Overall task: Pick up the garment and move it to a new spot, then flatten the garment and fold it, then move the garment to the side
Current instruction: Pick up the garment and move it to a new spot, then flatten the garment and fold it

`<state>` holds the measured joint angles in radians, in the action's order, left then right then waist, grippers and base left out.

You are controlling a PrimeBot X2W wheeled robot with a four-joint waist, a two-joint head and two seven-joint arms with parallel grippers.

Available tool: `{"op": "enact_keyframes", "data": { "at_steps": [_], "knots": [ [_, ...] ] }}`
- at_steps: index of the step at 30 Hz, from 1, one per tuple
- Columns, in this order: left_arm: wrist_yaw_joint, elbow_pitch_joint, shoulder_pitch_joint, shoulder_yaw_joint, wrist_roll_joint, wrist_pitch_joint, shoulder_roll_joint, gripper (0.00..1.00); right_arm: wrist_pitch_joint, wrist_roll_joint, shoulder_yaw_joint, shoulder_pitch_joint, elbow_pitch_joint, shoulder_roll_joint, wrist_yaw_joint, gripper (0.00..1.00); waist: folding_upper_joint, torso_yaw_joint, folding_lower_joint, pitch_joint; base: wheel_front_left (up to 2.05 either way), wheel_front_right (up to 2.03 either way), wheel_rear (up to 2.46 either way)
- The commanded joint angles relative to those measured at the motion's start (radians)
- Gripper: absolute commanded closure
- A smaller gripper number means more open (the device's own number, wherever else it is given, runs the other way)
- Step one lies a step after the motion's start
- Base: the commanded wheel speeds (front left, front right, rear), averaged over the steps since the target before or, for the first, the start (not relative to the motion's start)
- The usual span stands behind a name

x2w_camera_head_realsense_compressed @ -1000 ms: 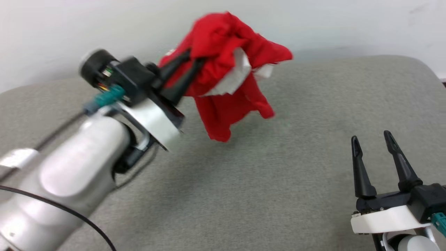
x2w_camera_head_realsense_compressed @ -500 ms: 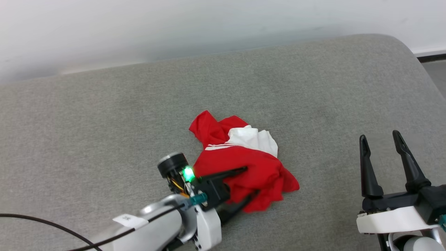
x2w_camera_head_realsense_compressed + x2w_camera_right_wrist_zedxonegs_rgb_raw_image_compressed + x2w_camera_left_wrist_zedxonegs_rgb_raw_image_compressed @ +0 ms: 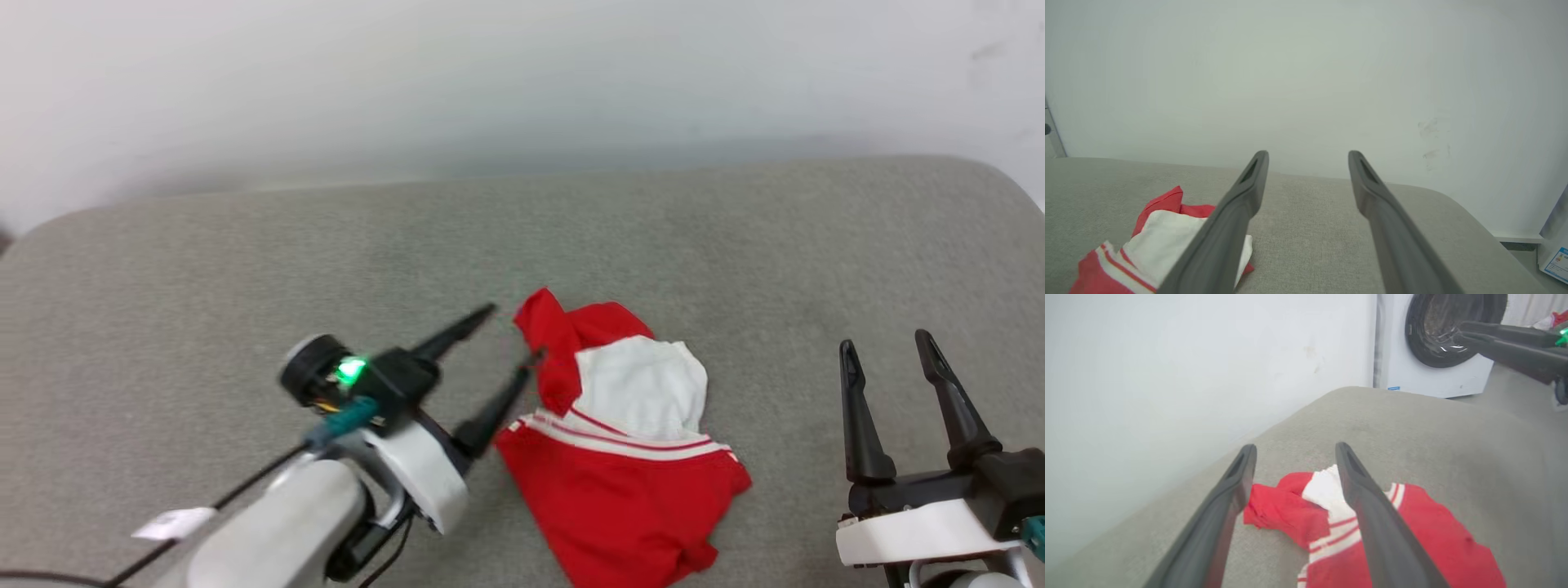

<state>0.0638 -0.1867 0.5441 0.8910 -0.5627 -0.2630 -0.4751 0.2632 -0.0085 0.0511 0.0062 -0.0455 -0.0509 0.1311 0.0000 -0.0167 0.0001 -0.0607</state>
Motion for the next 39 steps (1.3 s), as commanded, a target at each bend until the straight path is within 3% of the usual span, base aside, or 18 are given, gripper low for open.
{"op": "enact_keyframes", "data": {
  "at_steps": [1,9,16,22,30,35,39],
  "knots": [
    [-0.022,0.017,-0.043,-0.059,-0.013,-0.003,-0.005,0.00,0.002,-0.005,0.001,0.018,0.003,0.001,0.000,0.00,0.0000,0.040,-0.0001,0.034,0.00,0.00,0.00],
    [-0.105,0.093,-0.268,-0.385,0.000,-0.003,0.014,0.00,0.002,0.000,-0.005,0.044,0.009,0.001,-0.001,0.00,0.0000,0.098,-0.0001,0.064,0.00,0.00,0.00],
    [-0.097,0.137,-0.456,-0.554,0.041,-0.003,0.113,0.00,0.002,0.010,-0.003,0.055,0.009,0.001,0.000,0.00,0.0000,0.111,-0.0001,0.067,0.00,0.00,0.00],
    [-0.058,0.121,-0.532,-0.592,0.099,-0.003,0.187,0.00,0.002,0.023,-0.008,0.056,0.008,0.001,0.000,0.00,0.0000,0.100,-0.0001,0.057,0.00,0.00,0.00],
    [0.000,0.087,-0.512,-0.608,0.126,-0.002,0.207,0.00,0.002,0.025,-0.008,0.045,0.004,0.001,0.000,0.00,0.0000,0.079,-0.0001,0.039,0.00,0.00,0.00],
    [0.042,0.099,-0.411,-0.557,0.077,0.129,0.186,0.00,0.002,0.018,-0.001,0.022,-0.016,0.001,0.000,0.00,0.0000,0.054,-0.0001,-0.008,0.00,0.00,0.00],
    [0.057,0.142,-0.273,-0.522,0.008,0.297,0.173,0.00,0.002,0.019,-0.003,0.006,-0.027,0.001,0.000,0.00,0.0000,0.022,-0.0001,-0.063,0.00,0.00,0.00]
  ]
}}
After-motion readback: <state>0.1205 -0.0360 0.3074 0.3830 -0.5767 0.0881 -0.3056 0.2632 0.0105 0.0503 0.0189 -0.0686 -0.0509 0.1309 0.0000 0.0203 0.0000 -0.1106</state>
